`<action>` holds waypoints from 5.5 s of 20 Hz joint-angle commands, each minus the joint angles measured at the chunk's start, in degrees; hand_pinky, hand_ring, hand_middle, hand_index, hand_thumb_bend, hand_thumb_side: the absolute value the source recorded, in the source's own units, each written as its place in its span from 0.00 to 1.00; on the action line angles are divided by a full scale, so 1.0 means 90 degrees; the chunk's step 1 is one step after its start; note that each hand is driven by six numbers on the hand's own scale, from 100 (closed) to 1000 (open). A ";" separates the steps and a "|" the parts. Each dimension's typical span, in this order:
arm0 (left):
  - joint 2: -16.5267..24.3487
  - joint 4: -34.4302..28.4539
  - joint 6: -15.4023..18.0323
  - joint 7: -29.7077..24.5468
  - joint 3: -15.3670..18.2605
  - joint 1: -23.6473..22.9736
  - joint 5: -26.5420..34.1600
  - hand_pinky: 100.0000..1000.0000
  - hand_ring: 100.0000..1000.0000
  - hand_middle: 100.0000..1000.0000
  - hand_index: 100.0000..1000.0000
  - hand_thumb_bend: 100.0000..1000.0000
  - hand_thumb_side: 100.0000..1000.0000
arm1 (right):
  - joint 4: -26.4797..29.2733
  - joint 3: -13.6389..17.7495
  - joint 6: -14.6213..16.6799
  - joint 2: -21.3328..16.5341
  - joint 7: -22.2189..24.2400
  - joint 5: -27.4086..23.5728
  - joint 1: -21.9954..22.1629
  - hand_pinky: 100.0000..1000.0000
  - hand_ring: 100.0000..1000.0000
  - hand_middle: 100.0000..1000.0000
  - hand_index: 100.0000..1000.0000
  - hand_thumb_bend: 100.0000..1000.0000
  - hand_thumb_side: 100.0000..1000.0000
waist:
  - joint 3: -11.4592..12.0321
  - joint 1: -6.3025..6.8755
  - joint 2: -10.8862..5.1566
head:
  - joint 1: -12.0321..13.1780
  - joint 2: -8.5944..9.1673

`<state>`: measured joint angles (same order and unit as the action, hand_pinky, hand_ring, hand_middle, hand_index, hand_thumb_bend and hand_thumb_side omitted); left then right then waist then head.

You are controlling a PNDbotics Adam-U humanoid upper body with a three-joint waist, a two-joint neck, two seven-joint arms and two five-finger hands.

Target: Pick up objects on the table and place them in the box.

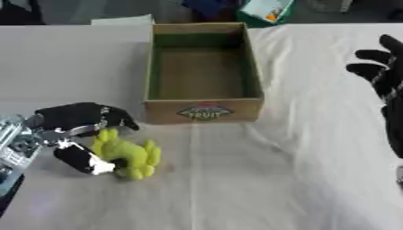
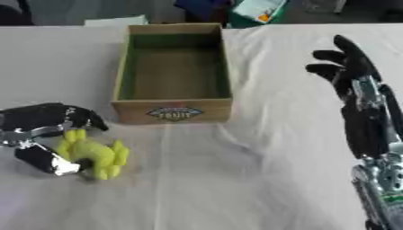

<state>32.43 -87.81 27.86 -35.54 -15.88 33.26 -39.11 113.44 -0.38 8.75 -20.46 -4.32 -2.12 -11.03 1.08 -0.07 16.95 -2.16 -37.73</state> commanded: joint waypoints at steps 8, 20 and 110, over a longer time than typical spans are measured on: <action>0.0297 0.0041 0.2201 -0.1825 -0.0112 -0.0158 -0.0670 0.58 0.77 0.69 0.70 0.26 0.52 | 0.0128 0.0027 0.0025 -0.0058 -0.0014 -0.0040 -0.0044 0.88 0.73 0.75 0.97 0.00 1.00 | -0.0007 -0.0003 -0.0076 | -0.0020 0.0028; 0.0107 0.0613 0.2199 -0.1790 0.0043 -0.0123 -0.1068 0.49 0.68 0.55 0.52 0.03 0.44 | 0.0128 0.0029 0.0033 -0.0053 -0.0043 -0.0051 -0.0035 0.88 0.74 0.75 0.97 0.00 1.00 | -0.0011 -0.0019 -0.0036 | -0.0034 0.0058; 0.0666 0.0926 0.0878 0.1345 0.2035 0.2324 -0.0148 0.37 0.56 0.42 0.49 0.00 0.20 | 0.0128 -0.0694 0.0223 0.0153 0.0833 -0.0812 -0.1236 0.88 0.75 0.75 0.97 0.00 1.00 | -0.1629 0.0187 0.0478 | 0.1878 0.0722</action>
<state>37.06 -80.20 35.39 -24.54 1.58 52.89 -39.62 113.44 -6.53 10.77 -18.70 2.65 -8.71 -21.51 -13.63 1.68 22.37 14.14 -31.86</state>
